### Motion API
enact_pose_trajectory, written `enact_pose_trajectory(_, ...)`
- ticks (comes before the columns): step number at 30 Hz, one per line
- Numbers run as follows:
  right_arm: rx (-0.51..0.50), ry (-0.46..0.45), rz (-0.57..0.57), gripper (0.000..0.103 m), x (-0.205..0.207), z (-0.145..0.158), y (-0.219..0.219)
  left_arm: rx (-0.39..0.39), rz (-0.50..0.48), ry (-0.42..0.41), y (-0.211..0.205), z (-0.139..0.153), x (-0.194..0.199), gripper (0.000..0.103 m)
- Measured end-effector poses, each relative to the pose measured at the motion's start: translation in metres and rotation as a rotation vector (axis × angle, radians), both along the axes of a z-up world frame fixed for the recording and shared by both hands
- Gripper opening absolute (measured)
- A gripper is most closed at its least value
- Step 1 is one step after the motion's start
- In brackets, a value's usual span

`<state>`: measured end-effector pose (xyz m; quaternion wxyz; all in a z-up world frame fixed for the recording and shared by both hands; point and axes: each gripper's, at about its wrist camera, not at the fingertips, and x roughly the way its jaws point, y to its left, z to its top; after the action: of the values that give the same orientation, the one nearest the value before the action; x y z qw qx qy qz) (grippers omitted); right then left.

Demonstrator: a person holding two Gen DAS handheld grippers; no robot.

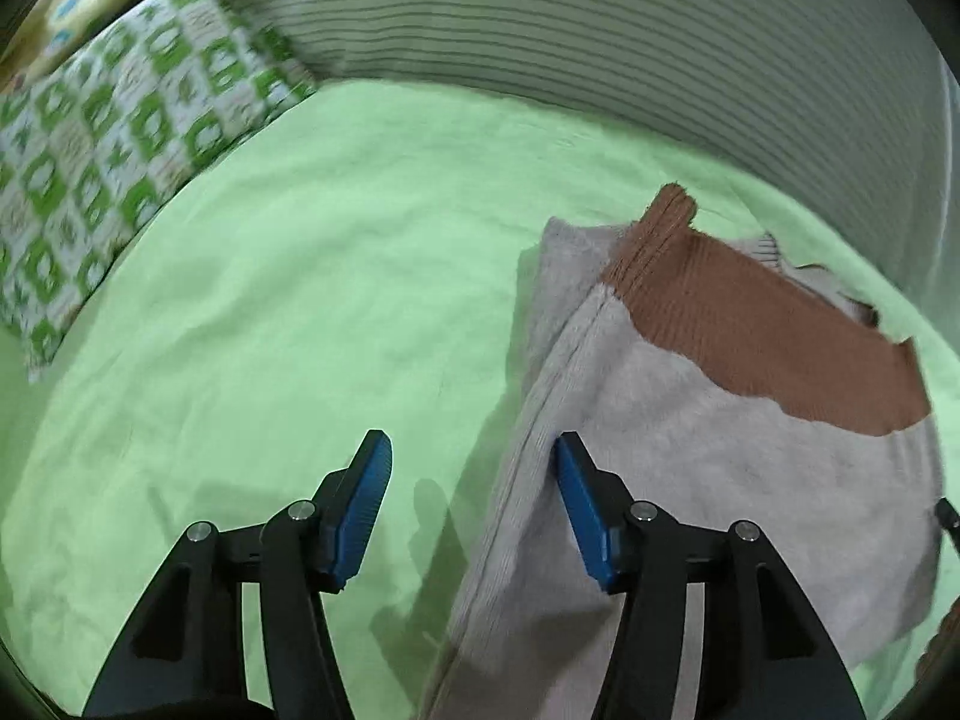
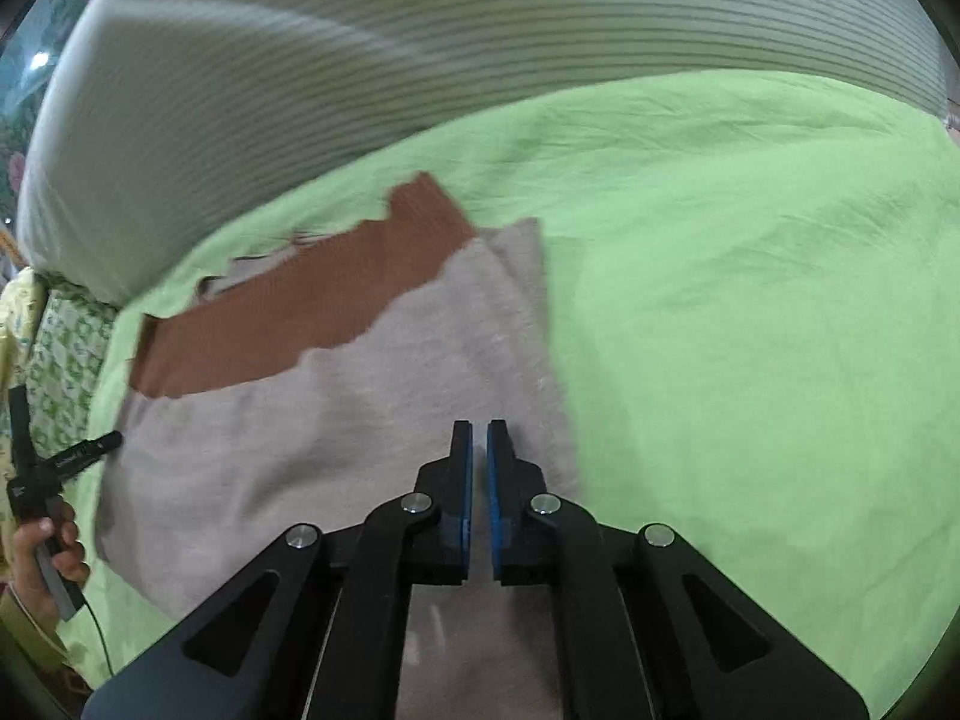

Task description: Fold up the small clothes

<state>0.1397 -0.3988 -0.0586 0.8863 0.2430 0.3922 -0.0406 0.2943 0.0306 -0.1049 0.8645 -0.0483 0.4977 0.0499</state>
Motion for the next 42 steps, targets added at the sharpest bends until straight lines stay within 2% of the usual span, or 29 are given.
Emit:
enact_pose_trajectory(4, 0.03, -0.037, 0.058, 0.018, -0.006, 0.01, 0.03, -0.041, 0.016, 0.003, -0.006, 0.005, -0.027, 0.06)
enact_pose_trajectory(6, 0.037, -0.046, 0.09, 0.022, -0.005, 0.013, 0.048, -0.067, 0.031, 0.007, 0.013, 0.011, -0.054, 0.062)
enact_pose_trajectory(10, 0.042, -0.063, 0.179, 0.022, 0.013, 0.016, 0.082, -0.107, 0.072, 0.012, 0.005, 0.014, -0.093, 0.067)
enact_pose_trajectory(13, 0.063, -0.065, 0.233, 0.022, 0.03, 0.016, 0.1, -0.139, 0.089, 0.029, 0.006, 0.005, -0.113, 0.07)
enact_pose_trajectory(17, 0.054, -0.026, 0.324, 0.023, 0.056, 0.005, 0.122, -0.188, 0.096, 0.071, 0.007, -0.01, -0.128, 0.074)
enact_pose_trajectory(19, 0.009, 0.014, 0.341, 0.024, 0.066, -0.002, 0.127, -0.219, 0.107, 0.099, 0.009, -0.019, -0.133, 0.074)
enact_pose_trajectory(22, -0.072, 0.09, 0.281, 0.024, 0.09, -0.017, 0.121, -0.268, 0.141, 0.128, 0.014, -0.03, -0.138, 0.074)
enact_pose_trajectory(24, -0.099, 0.083, 0.208, 0.024, 0.102, -0.019, 0.108, -0.304, 0.172, 0.146, 0.019, -0.037, -0.14, 0.074)
enact_pose_trajectory(29, -0.015, 0.05, 0.117, 0.024, 0.119, -0.01, 0.083, -0.415, 0.258, 0.144, 0.035, -0.048, -0.14, 0.08)
enact_pose_trajectory(32, 0.011, 0.008, 0.112, 0.025, 0.107, 0.003, 0.084, -0.453, 0.304, 0.118, 0.043, -0.047, -0.13, 0.083)
enact_pose_trajectory(34, 0.029, -0.002, 0.106, 0.034, 0.096, 0.006, 0.086, -0.474, 0.322, 0.106, 0.047, -0.047, -0.12, 0.083)
enact_pose_trajectory(36, 0.055, -0.011, 0.101, 0.037, 0.083, 0.006, 0.087, -0.497, 0.332, 0.09, 0.049, -0.045, -0.109, 0.083)
enact_pose_trajectory(42, 0.112, -0.01, 0.062, 0.037, 0.049, 0.0, 0.082, -0.527, 0.361, 0.057, 0.052, -0.043, -0.084, 0.084)
